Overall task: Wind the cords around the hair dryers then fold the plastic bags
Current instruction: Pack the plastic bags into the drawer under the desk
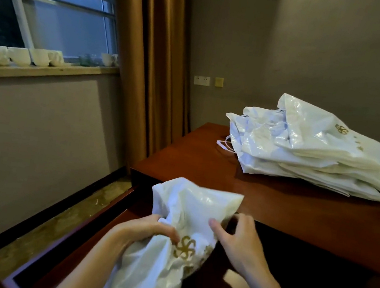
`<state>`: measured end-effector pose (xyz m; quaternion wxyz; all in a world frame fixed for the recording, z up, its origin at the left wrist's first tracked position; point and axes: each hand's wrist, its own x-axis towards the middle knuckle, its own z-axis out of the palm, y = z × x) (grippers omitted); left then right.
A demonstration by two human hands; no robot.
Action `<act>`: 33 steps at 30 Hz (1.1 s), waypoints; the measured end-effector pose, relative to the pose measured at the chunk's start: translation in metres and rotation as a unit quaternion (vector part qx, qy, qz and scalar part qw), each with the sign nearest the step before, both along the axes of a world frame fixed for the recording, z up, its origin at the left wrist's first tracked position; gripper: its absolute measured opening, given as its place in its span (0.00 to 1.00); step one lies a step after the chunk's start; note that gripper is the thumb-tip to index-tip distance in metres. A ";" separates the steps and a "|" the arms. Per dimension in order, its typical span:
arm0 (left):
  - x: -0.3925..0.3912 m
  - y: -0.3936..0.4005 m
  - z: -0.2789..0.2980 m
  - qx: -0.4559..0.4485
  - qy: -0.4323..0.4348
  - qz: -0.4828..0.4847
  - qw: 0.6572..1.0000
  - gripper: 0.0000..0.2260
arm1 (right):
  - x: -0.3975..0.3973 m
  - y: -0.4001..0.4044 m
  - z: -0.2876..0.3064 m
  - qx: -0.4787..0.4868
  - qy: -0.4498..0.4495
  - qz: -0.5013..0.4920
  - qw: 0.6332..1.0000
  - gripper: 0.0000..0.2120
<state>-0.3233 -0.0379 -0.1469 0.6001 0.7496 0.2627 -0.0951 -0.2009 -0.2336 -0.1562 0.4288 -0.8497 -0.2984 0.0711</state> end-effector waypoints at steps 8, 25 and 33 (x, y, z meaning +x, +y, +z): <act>-0.010 0.020 -0.016 0.072 0.058 0.010 0.996 0.05 | -0.011 0.068 -0.021 -0.130 -0.089 0.192 0.969 0.33; 0.026 0.085 -0.043 0.074 -0.002 0.089 0.993 0.09 | -0.077 0.102 -0.045 -0.184 -0.061 0.208 0.959 0.42; 0.022 0.100 -0.066 0.202 -0.083 0.060 0.974 0.36 | -0.082 0.117 -0.037 -0.144 0.012 0.223 0.964 0.53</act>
